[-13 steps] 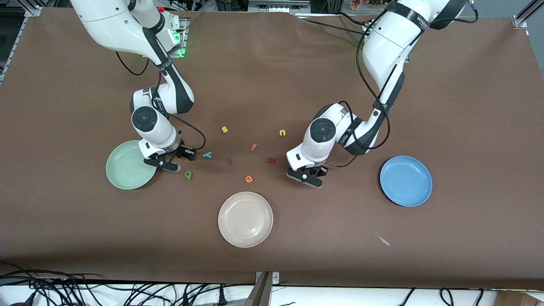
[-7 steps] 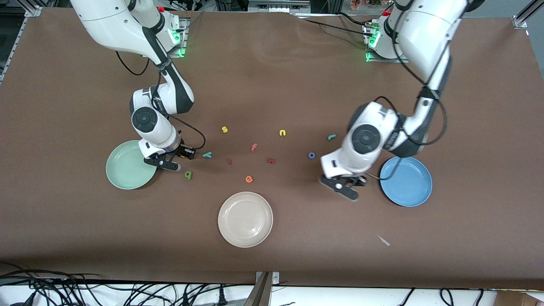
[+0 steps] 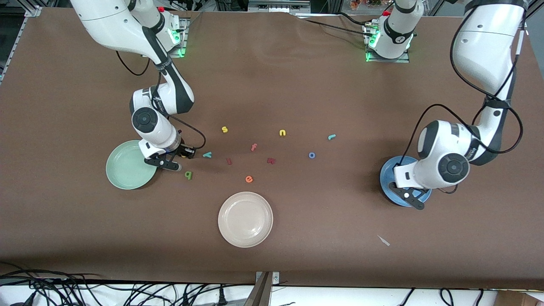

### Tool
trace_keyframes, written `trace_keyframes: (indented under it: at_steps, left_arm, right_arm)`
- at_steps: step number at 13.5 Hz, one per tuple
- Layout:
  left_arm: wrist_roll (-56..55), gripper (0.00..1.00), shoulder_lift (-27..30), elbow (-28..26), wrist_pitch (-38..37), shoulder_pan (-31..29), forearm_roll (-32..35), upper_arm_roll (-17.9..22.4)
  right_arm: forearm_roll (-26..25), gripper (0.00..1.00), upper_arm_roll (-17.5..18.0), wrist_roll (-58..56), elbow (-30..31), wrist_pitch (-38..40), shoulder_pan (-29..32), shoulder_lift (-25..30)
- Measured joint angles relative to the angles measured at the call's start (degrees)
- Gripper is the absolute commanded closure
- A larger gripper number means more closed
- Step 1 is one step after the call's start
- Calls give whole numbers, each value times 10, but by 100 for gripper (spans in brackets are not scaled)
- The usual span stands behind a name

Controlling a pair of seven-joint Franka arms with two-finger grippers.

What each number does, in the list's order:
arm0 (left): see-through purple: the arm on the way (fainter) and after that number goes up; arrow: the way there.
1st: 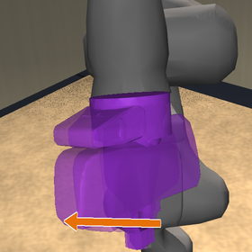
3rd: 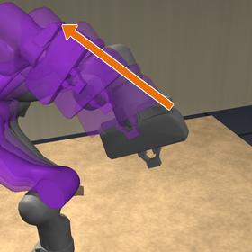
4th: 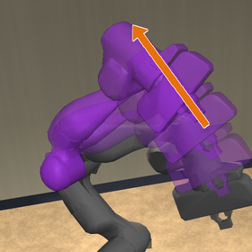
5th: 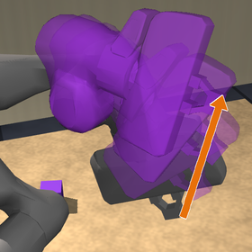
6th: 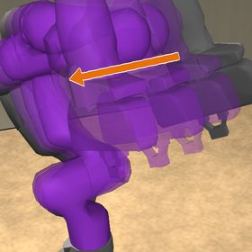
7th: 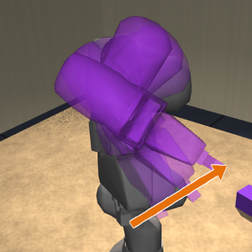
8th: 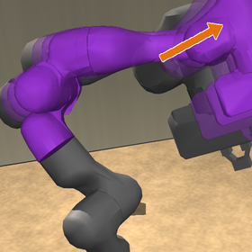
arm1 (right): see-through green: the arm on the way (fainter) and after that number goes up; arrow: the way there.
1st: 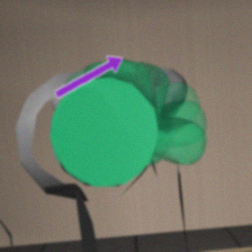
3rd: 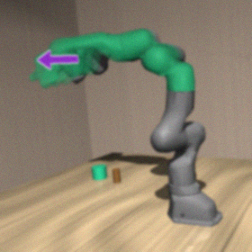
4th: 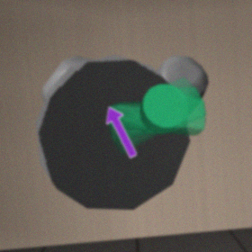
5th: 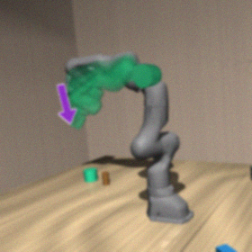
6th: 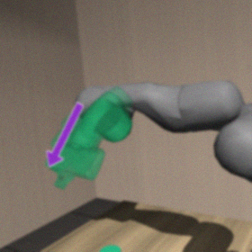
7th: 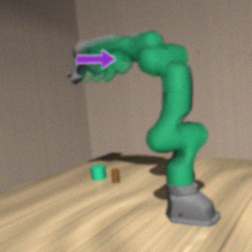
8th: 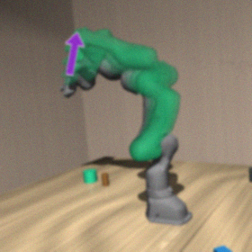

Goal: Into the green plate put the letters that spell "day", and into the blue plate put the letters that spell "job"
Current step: 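Place the pink b on the blue plate with the left gripper, then place the yellow a on the green plate while the left gripper reaches the blue o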

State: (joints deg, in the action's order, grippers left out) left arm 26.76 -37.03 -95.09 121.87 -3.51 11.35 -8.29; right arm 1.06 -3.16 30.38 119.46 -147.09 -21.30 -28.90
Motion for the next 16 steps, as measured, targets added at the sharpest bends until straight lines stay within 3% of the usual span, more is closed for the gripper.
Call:
trace_keyframes:
  at_steps: [1,3,6,8,12,16]
  left_arm:
    - [8,90,0,-14,13,-16,0,0]
    - [17,0,-1,-35,47,-30,0,-1]
    - [16,0,4,-35,56,-28,0,-15]
    - [-20,0,24,-32,44,-27,0,-48]
    - [-250,0,60,-29,-29,-14,0,-157]
    - [-490,1,50,-40,-20,71,0,-172]
  right_arm:
    - [0,78,0,0,0,0,0,0]
    - [0,86,0,-1,-1,1,0,0]
    - [0,90,0,-1,-8,17,0,0]
    - [0,90,-1,-1,-47,88,1,0]
    - [0,90,-11,-34,-98,144,3,0]
    - [0,90,-65,-155,-106,150,6,1]
